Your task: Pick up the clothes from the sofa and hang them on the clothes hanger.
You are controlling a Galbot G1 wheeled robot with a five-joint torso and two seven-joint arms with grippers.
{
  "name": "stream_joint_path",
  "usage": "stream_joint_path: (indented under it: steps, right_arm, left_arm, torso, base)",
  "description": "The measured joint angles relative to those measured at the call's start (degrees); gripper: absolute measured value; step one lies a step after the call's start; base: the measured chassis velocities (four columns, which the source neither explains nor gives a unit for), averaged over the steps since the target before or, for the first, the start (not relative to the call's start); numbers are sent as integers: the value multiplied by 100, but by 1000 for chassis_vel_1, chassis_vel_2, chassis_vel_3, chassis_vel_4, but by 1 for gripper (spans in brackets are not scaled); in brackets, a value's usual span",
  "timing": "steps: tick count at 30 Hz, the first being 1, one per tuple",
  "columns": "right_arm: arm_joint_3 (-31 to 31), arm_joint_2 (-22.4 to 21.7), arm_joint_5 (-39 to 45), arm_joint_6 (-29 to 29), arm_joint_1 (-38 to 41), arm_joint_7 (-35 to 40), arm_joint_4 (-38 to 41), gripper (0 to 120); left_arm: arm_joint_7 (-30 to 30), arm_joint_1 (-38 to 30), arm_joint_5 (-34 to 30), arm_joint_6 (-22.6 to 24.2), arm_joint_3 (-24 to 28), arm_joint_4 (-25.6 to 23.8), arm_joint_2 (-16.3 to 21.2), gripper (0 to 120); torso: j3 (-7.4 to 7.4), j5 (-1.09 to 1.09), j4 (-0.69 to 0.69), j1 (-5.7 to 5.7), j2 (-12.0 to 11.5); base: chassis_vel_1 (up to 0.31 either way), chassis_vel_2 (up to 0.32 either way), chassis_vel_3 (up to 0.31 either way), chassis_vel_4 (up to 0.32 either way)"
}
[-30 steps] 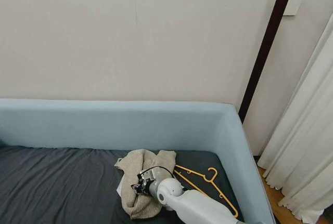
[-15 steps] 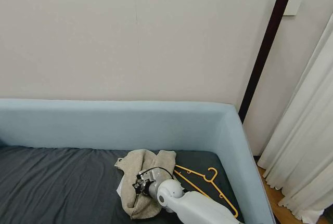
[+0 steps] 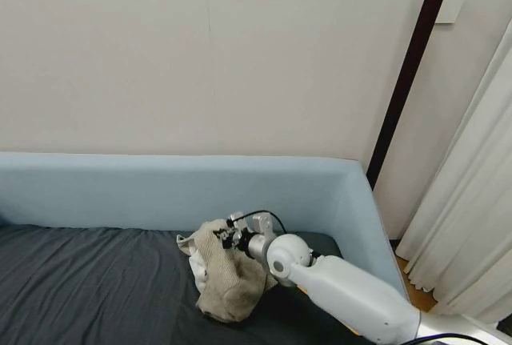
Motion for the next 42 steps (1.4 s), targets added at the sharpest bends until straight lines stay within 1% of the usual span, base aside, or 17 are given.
stream_joint_path:
  steps: [2, 3, 8, 15, 18, 21, 24, 27, 29, 30, 31, 33, 34, 36, 39, 40, 42]
  right_arm:
    - [9, -159, 197, 0, 206, 114, 395, 0]
    - [9, -159, 197, 0, 206, 114, 395, 0]
    - [18, -364, 665, 0, 616, 360, 982, 0]
    - [0, -312, 1059, -1, 1055, 659, 1210, 0]
    - [12, -246, 1355, 0, 1375, 953, 1443, 0]
    - [63, -240, 1569, 0, 1614, 1073, 1645, 0]
    - [129, -281, 1807, -3, 1807, 1130, 1844, 0]
    - [255, -416, 2099, -20, 2029, 1125, 2116, 0]
    - [355, -635, 2280, -44, 2163, 877, 2352, 0]
    - [355, -635, 2280, -44, 2163, 877, 2352, 0]
    - [403, -762, 2336, -73, 2195, 678, 2434, 0]
    - [522, -1168, 2434, -123, 2233, 98, 2644, 0]
    - [522, -1168, 2434, -123, 2233, 98, 2644, 0]
    - [573, -1477, 2451, -99, 2215, -179, 2792, 0]
    - [609, -1798, 2405, -18, 2103, -477, 2862, 0]
    - [609, -1798, 2405, -18, 2103, -477, 2862, 0]
    - [590, -1943, 2351, 29, 2037, -692, 2875, 0]
  left_arm:
    - [-4, -33, -30, 1, 1, 0, -7, 100]
    - [-4, -33, -30, 1, 1, 0, -7, 100]
    - [-7, -111, -94, 4, -1, 0, -42, 100]
    - [-7, -128, -98, 5, 12, -9, -59, 100]
    - [-8, -128, -118, 0, -8, -36, -59, 100]
    - [-9, -126, -120, -7, -11, -51, -63, 100]
    - [-9, -115, -120, -16, -12, -62, -67, 100]
    - [-9, -94, -119, -22, -20, -83, -72, 100]
    - [-11, -62, -120, -22, -31, -104, -79, 100]
    - [-11, -62, -120, -22, -31, -104, -79, 100]
    - [-12, -46, -120, -22, -35, -113, -83, 100]
    - [-16, -3, -119, -22, -53, -138, -105, 100]
    - [-16, -3, -119, -22, -53, -138, -105, 100]
    - [-16, 26, -109, -22, -59, -164, -140, 100]
    - [-15, 73, -63, -18, -53, -200, -215, 100]
    - [-15, 73, -63, -18, -53, -200, -215, 100]
    - [-15, 91, -27, -16, -40, -213, -262, 100]
  torso:
    - [0, 0, 0, 0, 0]
    - [0, 0, 0, 0, 0]
    - [0, 0, -1, 0, 0]
    - [0, 0, 0, 0, 0]
    - [0, 0, 0, 0, 0]
    - [0, -1, 0, 0, 0]
    - [0, 0, 1, 0, 0]
    - [-1, 0, 0, 0, 0]
    - [-1, 0, 1, 0, 0]
    - [-1, 0, 1, 0, 0]
    - [-1, -1, 1, 0, 0]
    - [-1, 1, -1, 0, 0]
    - [-1, 1, -1, 0, 0]
    - [-1, 2, -2, 0, 0]
    - [-1, 2, -1, 0, 0]
    - [-1, 2, -1, 0, 0]
    - [0, 1, 0, 0, 0]
  base:
    - [0, 0, 0, 0]
    - [0, 0, 0, 0]
    - [0, 0, 0, 0]
    - [0, 0, 0, 0]
    - [0, 0, 0, 0]
    - [0, 0, 0, 0]
    - [0, 0, 0, 0]
    - [0, 0, 0, 0]
    - [0, 0, 0, 0]
    - [0, 0, 0, 0]
    - [0, 0, 0, 0]
    - [0, 0, 0, 0]
    - [0, 0, 0, 0]
    - [0, 0, 0, 0]
    - [0, 0, 0, 0]
    - [0, 0, 0, 0]
    - [0, 0, 0, 0]
